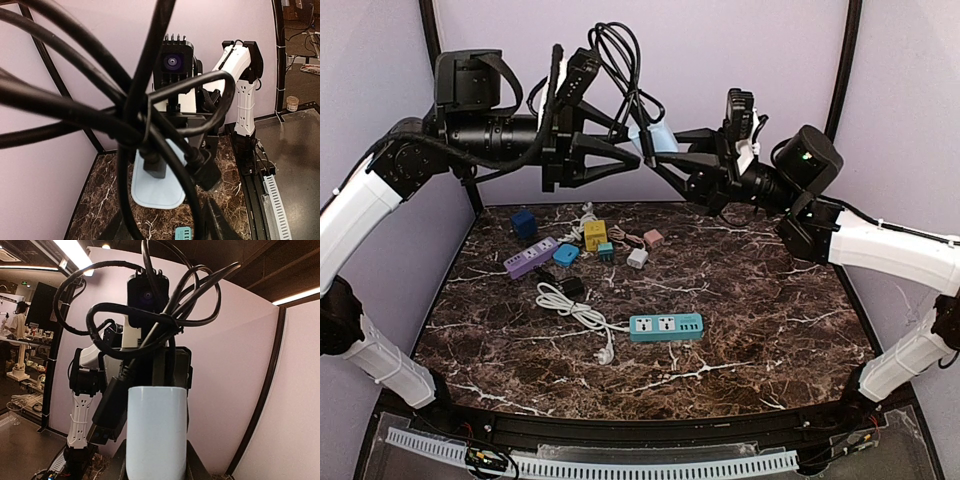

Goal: Insert the plug
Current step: Pick up the plug from the center of the board.

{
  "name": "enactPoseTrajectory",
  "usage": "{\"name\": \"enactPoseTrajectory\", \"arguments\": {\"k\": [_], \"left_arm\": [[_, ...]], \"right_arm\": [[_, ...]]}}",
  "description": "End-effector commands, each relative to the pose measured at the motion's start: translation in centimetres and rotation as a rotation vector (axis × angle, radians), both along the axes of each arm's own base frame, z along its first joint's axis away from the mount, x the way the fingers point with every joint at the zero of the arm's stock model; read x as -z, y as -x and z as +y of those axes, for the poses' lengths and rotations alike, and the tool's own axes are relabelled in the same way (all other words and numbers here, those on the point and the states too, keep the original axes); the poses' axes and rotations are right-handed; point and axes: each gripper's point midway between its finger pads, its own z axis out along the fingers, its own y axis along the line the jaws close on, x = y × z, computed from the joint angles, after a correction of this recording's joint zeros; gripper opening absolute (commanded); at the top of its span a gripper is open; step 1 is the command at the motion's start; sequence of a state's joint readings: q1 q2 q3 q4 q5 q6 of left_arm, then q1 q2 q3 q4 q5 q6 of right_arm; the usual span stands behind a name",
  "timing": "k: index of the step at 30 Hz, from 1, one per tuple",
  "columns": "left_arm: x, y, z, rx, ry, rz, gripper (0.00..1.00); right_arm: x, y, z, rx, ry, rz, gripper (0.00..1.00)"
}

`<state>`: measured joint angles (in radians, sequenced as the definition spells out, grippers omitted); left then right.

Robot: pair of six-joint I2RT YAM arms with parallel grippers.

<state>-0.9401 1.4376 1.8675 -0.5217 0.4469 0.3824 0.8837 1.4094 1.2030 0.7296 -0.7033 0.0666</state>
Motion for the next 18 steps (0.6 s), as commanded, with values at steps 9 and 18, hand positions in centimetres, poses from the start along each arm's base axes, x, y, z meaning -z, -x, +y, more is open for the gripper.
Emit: {"name": "enactPoseTrajectory", "arguments": {"k": [9, 18], "left_arm": [[-2.6, 1.2, -0.1, 0.061, 0.071, -0.013, 0.33], [-0.9, 1.2, -0.5, 0.081, 0.02, -0.001, 0.08]], "right_arm": [[-0.3, 0.6, 0.3, -0.031, -0.01, -0.025, 0.0], [-0.2, 0.3, 0.6, -0.027, -0.004, -0.014, 0.0]]}}
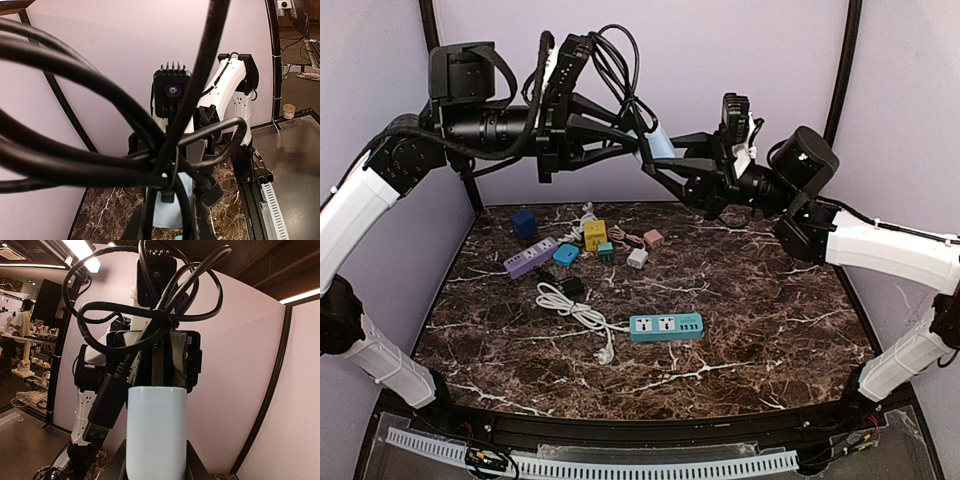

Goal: Insert the plug
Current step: Pick up the plug from the center of the board.

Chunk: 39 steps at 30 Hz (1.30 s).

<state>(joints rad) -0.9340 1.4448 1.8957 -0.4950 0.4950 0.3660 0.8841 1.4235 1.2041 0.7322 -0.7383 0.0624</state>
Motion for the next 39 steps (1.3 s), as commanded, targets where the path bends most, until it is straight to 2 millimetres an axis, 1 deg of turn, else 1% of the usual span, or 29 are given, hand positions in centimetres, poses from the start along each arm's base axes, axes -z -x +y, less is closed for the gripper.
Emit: {"name": "enactPoseTrajectory", "arguments": {"k": [1, 2, 4, 7, 8, 10, 11, 13, 14, 15, 16, 17, 18, 19, 20, 21, 22, 23, 24, 25, 26, 27, 29, 31, 33, 36, 38, 39], "left_arm": [[0.8, 0.7, -0.4, 0.045, -0.032, -0.005, 0.08], [1.1, 0.7, -0.4, 0.046, -0.043, -0.002, 0.04], [1.7, 0.4, -0.5, 0.036, -0.061, -0.002, 0.01], [2.2, -0.1, -0.4, 0.011, -0.079, -0.006, 0.01], [2.4, -0.4, -0.4, -0.003, -0.085, -0.01, 0.01], [2.5, -0.7, -0.2, -0.024, -0.092, -0.035, 0.01], [2.5, -0.8, -0.1, -0.034, -0.094, -0.042, 0.01], [3.2, -1.6, 0.1, -0.074, -0.115, -0.057, 0.01], [3.4, -2.1, 0.4, -0.106, -0.124, -0.063, 0.01], [4.3, -2.3, 0.4, -0.12, -0.144, -0.053, 0.01], [4.5, -2.5, 0.7, -0.134, -0.153, -0.056, 0.01], [5.7, -2.6, 0.8, -0.138, -0.18, -0.044, 0.01], [6.1, -2.7, 1.0, -0.151, -0.191, -0.047, 0.01], [7.8, -3.1, 1.1, -0.167, -0.232, -0.037, 0.0], [8.3, -3.5, 1.4, -0.188, -0.25, -0.046, 0.01], [9.3, -3.8, 1.6, -0.196, -0.277, -0.039, 0.01], [9.8, -4.3, 1.9, -0.213, -0.293, -0.044, 0.0], [10.7, -4.5, 2.1, -0.219, -0.316, -0.036, 0.0], [11.0, -4.8, 2.4, -0.231, -0.326, -0.041, 0.01], [12.0, -4.9, 2.6, -0.23, -0.349, -0.036, 0.0], [12.3, -5.1, 2.8, -0.232, -0.362, -0.053, 0.01], [13.2, -5.1, 2.9, -0.232, -0.384, -0.054, 0.0], [14.0, -5.5, 3.2, -0.245, -0.416, -0.071, 0.0], [14.5, -5.4, 3.2, -0.237, -0.43, -0.075, 0.0], [15.1, -5.4, 2.9, -0.222, -0.439, -0.059, 0.01], [16.7, -6.0, 2.1, -0.225, -0.458, -0.025, 0.01], [18.1, -6.5, 1.5, -0.236, -0.45, 0.008, 0.0], [19.1, -6.6, 1.0, -0.232, -0.445, 0.036, 0.01]], "right_arm": [[-0.8, 0.0, 0.2, 0.004, -0.021, -0.003, 0.0], [-0.8, 0.0, 0.2, 0.006, -0.02, -0.001, 0.0], [-0.8, 0.0, 0.2, 0.006, -0.02, -0.001, 0.0], [-0.8, 0.0, 0.2, 0.012, -0.021, -0.006, 0.0], [-0.7, -0.1, 0.1, 0.021, -0.02, -0.011, 0.04], [-0.2, -0.6, 0.2, 0.059, 0.006, -0.005, 0.47], [0.0, -0.9, 0.1, 0.085, 0.026, -0.005, 0.64], [0.8, -1.8, -0.1, 0.155, 0.075, -0.001, 0.88], [1.5, -2.2, -0.3, 0.184, 0.11, 0.006, 0.97], [2.0, -2.4, -0.6, 0.207, 0.143, 0.005, 0.98], [2.9, -2.6, -0.8, 0.223, 0.193, 0.012, 0.99], [3.8, -2.9, -1.1, 0.242, 0.245, 0.016, 0.99], [4.7, -3.0, -1.3, 0.257, 0.299, 0.02, 0.99], [6.4, -3.3, -2.0, 0.28, 0.39, 0.038, 0.99], [7.5, -3.4, -2.5, 0.29, 0.446, 0.053, 0.99], [8.2, -3.4, -3.1, 0.298, 0.483, 0.065, 0.99], [9.0, -3.6, -3.7, 0.306, 0.52, 0.081, 0.99], [9.5, -3.4, -4.2, 0.302, 0.545, 0.096, 0.99], [10.0, -3.4, -4.6, 0.3, 0.564, 0.108, 0.99], [10.4, -3.2, -5.0, 0.295, 0.577, 0.12, 0.99], [10.7, -3.2, -5.4, 0.292, 0.584, 0.13, 0.99], [11.0, -3.2, -5.6, 0.286, 0.59, 0.138, 0.99], [11.6, -3.0, -6.0, 0.279, 0.602, 0.155, 0.99], [12.4, -3.1, -6.7, 0.289, 0.614, 0.171, 0.99], [13.3, -4.3, -7.8, 0.334, 0.625, 0.211, 0.99], [15.6, -7.1, -9.5, 0.377, 0.651, 0.31, 0.99], [16.8, -9.3, -10.7, 0.421, 0.657, 0.367, 0.99], [17.1, -10.2, -11.3, 0.437, 0.651, 0.402, 0.99]]}}
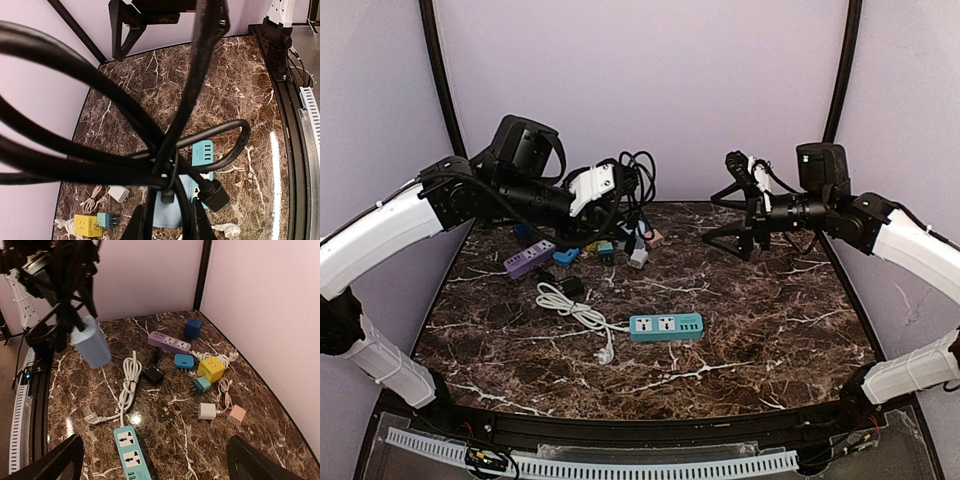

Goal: Insert the plug
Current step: Pick up the plug from the center of the board, then insert the plug into the socket.

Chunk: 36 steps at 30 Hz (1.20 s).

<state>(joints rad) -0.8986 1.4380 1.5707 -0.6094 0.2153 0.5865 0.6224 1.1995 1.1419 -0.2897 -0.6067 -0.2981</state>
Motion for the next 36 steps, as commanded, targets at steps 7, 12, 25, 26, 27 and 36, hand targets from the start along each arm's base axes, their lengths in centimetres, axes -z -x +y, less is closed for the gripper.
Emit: {"name": "enactPoseTrajectory", "arguments": {"k": [7, 12, 25, 26, 27, 36], "left_arm": [[7.4, -0.4, -3.2, 0.006, 0.088, 0.168, 0.0], [11.0, -1.0, -5.7, 0.115, 0.158, 0.238, 0.0], [19.6, -4.2, -8.0, 0.19, 0.23, 0.195, 0.01], [19.6, -4.4, -8.2, 0.19, 0.224, 0.199, 0.01], [20.3, -4.4, -8.3, 0.189, 0.212, 0.212, 0.01], [22.7, -5.7, -7.4, 0.127, 0.118, 0.26, 0.0]], "right_arm": [[6.0, -4.7, -3.3, 0.152, -0.016, 0.17, 0.99], [8.3, -5.3, -3.3, 0.187, -0.004, 0.251, 0.99], [11.5, -5.3, -3.7, 0.239, -0.01, 0.325, 0.99], [11.6, -5.3, -3.7, 0.241, -0.011, 0.327, 0.99], [11.6, -5.3, -3.7, 0.24, -0.012, 0.329, 0.99], [12.7, -4.8, -3.8, 0.229, 0.013, 0.344, 0.99]]}}
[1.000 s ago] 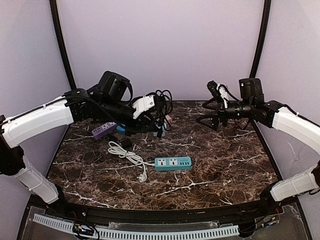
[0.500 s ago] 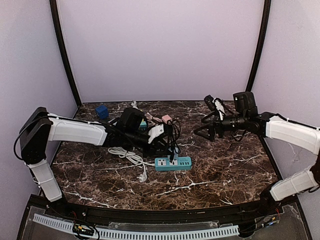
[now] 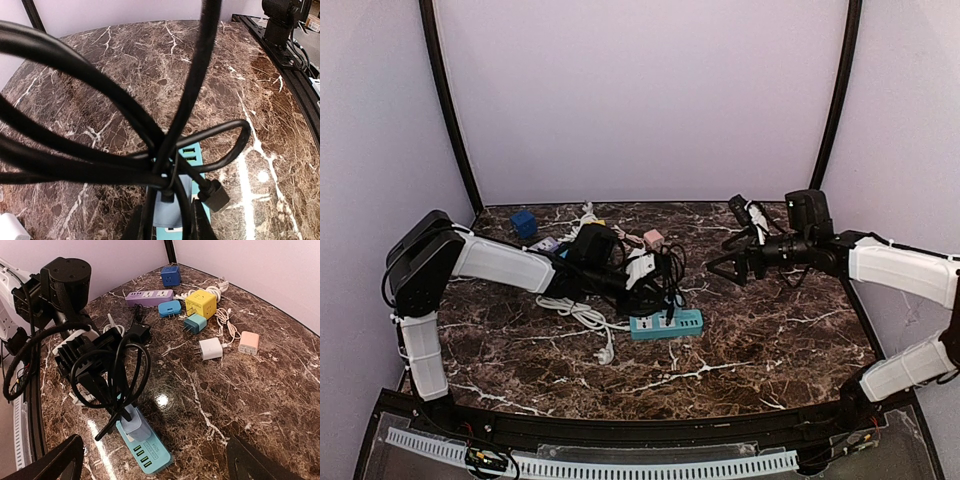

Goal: Insert the plug
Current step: Insert the plug into the socket.

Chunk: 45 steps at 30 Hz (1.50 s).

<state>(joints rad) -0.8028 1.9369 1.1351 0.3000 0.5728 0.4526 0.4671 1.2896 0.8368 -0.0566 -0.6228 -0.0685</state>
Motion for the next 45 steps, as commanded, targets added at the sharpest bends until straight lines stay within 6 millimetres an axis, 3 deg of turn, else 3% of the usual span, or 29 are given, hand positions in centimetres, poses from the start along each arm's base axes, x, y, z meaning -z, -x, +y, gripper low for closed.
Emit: {"name": "enactPoseTrajectory", "arguments": {"k": [1, 5, 12, 19, 24, 34, 39, 45], "left_arm": [[-0.6, -0.5, 0.4, -0.002, -0.027, -0.015, 0.0], [-0.4, 0.4, 1.3, 0.023, -0.054, 0.0, 0.01], [-1.5, -0.1, 1.6, -0.029, -0.031, -0.005, 0.01], [-4.6, -0.2, 2.1, -0.067, -0.007, -0.021, 0.01], [-2.6, -0.4, 4.6, -0.146, -0.059, 0.016, 0.0], [-0.1, 0.3, 6.7, -0.125, -0.097, 0.035, 0.0], [0.3, 1.3, 7.1, -0.104, -0.102, 0.073, 0.0], [-2.2, 1.1, 6.7, -0.113, -0.053, 0.066, 0.01]], "right_arm": [[0.5, -0.3, 0.0, 0.003, 0.008, -0.001, 0.99], [0.5, -0.4, 0.2, -0.009, 0.008, 0.004, 0.99], [0.3, -0.4, 0.2, -0.009, 0.002, 0.007, 0.99], [0.2, -0.3, -0.1, 0.006, 0.009, -0.001, 0.99], [0.1, -0.4, 0.1, -0.003, 0.006, 0.002, 0.99], [0.7, -0.5, 0.4, -0.009, 0.004, 0.032, 0.99], [1.1, -0.5, 0.3, 0.0, 0.006, 0.045, 0.99], [0.9, -0.5, 0.3, 0.001, 0.002, 0.043, 0.99]]}}
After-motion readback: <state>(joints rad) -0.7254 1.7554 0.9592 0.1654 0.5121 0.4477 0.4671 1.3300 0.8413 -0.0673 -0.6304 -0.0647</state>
